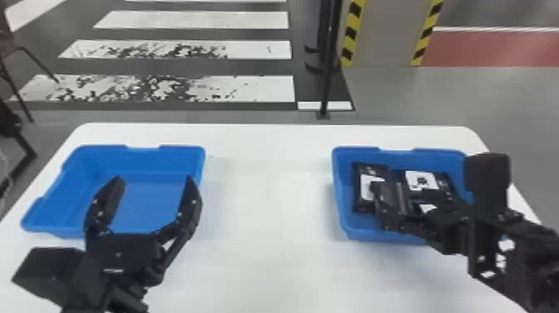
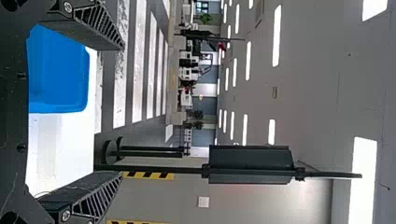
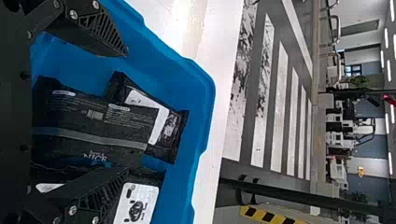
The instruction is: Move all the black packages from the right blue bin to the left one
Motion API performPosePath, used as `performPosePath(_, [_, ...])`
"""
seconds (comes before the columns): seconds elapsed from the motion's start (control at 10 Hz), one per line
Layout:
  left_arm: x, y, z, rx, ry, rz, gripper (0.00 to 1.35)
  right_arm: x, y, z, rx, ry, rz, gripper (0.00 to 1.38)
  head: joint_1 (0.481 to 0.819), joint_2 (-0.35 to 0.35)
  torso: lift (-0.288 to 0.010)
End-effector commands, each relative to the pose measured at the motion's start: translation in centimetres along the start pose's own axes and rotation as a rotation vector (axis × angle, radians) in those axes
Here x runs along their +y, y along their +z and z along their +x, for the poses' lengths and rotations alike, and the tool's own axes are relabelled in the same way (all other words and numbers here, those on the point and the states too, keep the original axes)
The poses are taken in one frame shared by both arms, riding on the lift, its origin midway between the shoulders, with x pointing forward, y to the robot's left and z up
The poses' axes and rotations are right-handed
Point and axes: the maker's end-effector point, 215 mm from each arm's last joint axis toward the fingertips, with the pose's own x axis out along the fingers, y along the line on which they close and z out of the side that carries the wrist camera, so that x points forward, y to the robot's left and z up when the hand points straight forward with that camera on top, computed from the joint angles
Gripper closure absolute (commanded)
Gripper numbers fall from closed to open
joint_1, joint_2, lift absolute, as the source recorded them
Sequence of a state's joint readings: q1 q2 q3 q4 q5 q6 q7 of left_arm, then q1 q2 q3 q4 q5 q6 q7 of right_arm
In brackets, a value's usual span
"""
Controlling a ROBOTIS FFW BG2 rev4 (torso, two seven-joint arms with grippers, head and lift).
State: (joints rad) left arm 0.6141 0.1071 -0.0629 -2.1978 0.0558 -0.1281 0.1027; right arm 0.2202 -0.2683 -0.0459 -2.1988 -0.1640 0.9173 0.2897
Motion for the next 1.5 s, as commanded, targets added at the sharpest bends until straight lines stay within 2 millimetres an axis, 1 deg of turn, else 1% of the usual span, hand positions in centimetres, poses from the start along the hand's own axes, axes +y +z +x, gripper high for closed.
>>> performPosePath(0.0, [-0.1,0.0,0.0,0.0,-0.002,0.0,0.1,-0.5,-0.8,0.1,0.022,-0.014,0.001,0.16,0.695,-0.006,-0.183])
performPosePath(0.2, [-0.1,0.0,0.1,0.0,-0.003,0.001,0.1,-1.0,-1.9,0.5,0.047,-0.023,0.011,0.16,0.695,-0.017,-0.183])
performPosePath(0.4, [-0.2,0.0,0.1,0.0,-0.009,0.001,0.1,-1.4,-2.2,1.1,0.048,-0.025,0.016,0.16,0.695,-0.023,-0.183])
performPosePath(0.6, [-0.2,-0.1,0.1,0.003,-0.009,-0.001,0.1,-1.3,-2.2,1.6,0.046,-0.019,0.017,0.16,0.695,-0.027,-0.183])
performPosePath(0.8, [-0.2,0.0,0.1,0.0,-0.009,0.0,0.1,-1.5,-2.7,1.8,0.058,-0.021,0.02,0.16,0.695,-0.025,-0.183])
performPosePath(1.1, [-0.2,-0.2,0.0,0.005,-0.01,-0.004,0.1,-1.7,-4.1,1.8,0.106,-0.03,0.033,0.17,0.695,-0.027,-0.183])
performPosePath(1.2, [-0.2,-0.2,0.0,0.008,-0.01,-0.005,0.1,-1.5,-4.2,1.8,0.119,-0.032,0.021,0.26,0.695,-0.029,-0.183])
performPosePath(1.4, [-0.2,-0.3,0.0,0.008,-0.009,-0.005,0.1,-1.3,-5.1,1.9,0.155,-0.025,0.033,0.68,0.695,-0.029,-0.183])
